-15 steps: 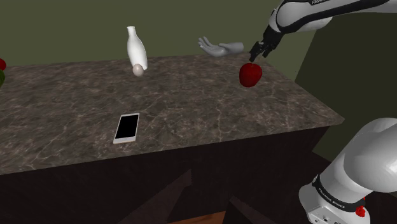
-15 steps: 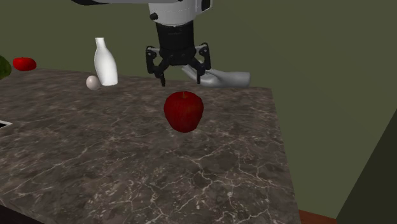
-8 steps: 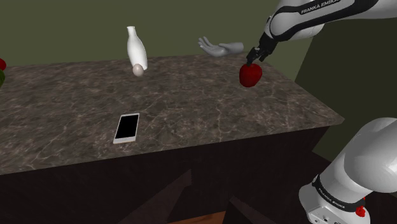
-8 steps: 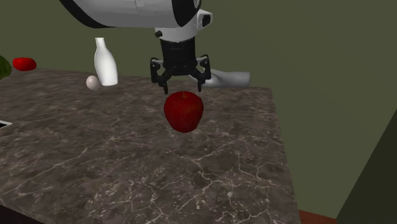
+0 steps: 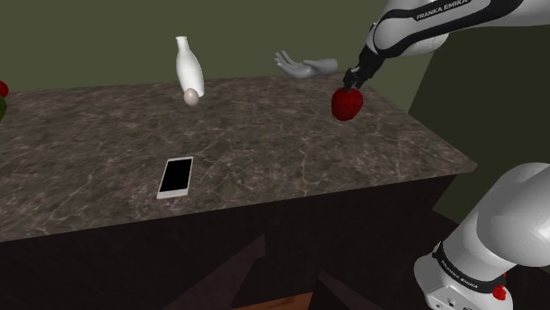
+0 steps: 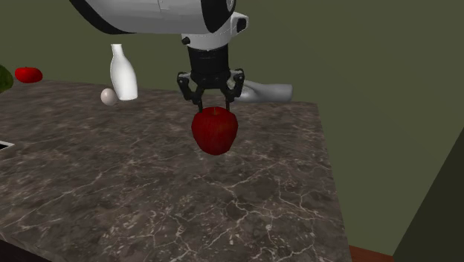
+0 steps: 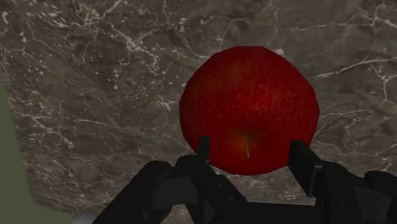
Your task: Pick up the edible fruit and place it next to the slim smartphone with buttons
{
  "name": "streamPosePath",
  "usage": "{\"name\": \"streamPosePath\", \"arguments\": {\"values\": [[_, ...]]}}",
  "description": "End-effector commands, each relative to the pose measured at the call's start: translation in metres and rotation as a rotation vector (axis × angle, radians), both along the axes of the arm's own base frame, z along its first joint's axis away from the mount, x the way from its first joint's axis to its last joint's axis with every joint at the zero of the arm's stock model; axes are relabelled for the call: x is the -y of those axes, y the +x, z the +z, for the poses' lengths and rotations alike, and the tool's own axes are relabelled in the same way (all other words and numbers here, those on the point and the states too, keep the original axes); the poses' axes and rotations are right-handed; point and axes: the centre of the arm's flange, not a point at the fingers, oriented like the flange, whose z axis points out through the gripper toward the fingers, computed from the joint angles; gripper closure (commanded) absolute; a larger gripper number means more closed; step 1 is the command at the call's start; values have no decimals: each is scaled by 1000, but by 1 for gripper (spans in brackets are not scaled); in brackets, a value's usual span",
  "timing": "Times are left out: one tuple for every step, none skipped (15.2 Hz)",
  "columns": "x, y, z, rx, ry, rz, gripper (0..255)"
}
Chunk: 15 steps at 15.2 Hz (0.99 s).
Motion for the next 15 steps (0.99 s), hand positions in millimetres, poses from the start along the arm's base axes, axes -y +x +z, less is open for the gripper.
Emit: {"name": "streamPosePath", "arguments": {"values": [[0,0,0,0,0,0,255],[0,0,0,0,0,0,255],[0,0,0,0,0,0,255],[0,0,-1,0,0,0,255],[0,0,-1,0,0,0,255],[0,0,-1,0,0,0,255],[0,0,-1,0,0,0,255],[0,0,0,0,0,0,255],[0,0,0,0,0,0,255],[0,0,5,0,0,0,255],[0,0,11,0,0,0,255],[0,0,16,0,0,0,255],[0,0,21,0,0,0,255],[0,0,26,0,0,0,255],[0,0,32,0,0,0,255]]}}
